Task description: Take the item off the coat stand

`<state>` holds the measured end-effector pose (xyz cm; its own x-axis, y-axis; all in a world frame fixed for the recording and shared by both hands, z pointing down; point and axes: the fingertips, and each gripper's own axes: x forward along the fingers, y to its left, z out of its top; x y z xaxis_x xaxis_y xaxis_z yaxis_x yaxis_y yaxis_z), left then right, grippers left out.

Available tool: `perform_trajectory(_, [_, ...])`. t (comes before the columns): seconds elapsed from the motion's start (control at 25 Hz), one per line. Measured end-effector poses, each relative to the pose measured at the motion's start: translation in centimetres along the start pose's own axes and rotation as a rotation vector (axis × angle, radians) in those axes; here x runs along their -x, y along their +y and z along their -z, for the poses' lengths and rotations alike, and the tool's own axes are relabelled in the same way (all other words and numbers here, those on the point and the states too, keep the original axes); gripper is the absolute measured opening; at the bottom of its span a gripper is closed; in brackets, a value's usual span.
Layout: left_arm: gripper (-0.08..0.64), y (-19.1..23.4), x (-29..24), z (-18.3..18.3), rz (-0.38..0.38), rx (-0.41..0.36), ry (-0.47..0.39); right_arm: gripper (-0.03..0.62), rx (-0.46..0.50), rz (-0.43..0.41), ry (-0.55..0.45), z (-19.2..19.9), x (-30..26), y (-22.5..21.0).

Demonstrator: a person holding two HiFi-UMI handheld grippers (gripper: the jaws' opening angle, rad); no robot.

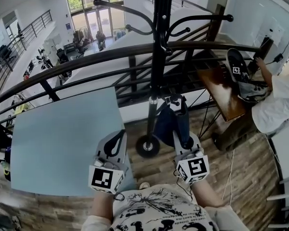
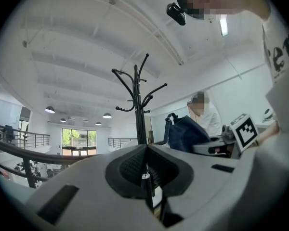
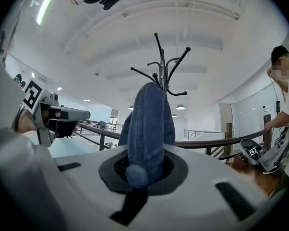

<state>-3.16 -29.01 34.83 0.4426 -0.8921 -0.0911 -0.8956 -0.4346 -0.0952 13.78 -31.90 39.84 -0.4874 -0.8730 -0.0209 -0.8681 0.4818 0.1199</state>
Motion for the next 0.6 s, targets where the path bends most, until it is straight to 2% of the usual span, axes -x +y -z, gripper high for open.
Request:
perform_trajectory(0.24, [0.005, 0.1, 0.0, -0.1, -0.005, 0.003, -0.005, -0.002, 0.019, -0.029, -0.021, -1.1, -0.7, 0.6])
perform_trajectory(0.6, [0.005, 0.6, 1.1, 0.4, -0.018, 0.014, 0.014, -0.002, 0.010, -0.029, -0.048, -2.3, -0.3, 1.2])
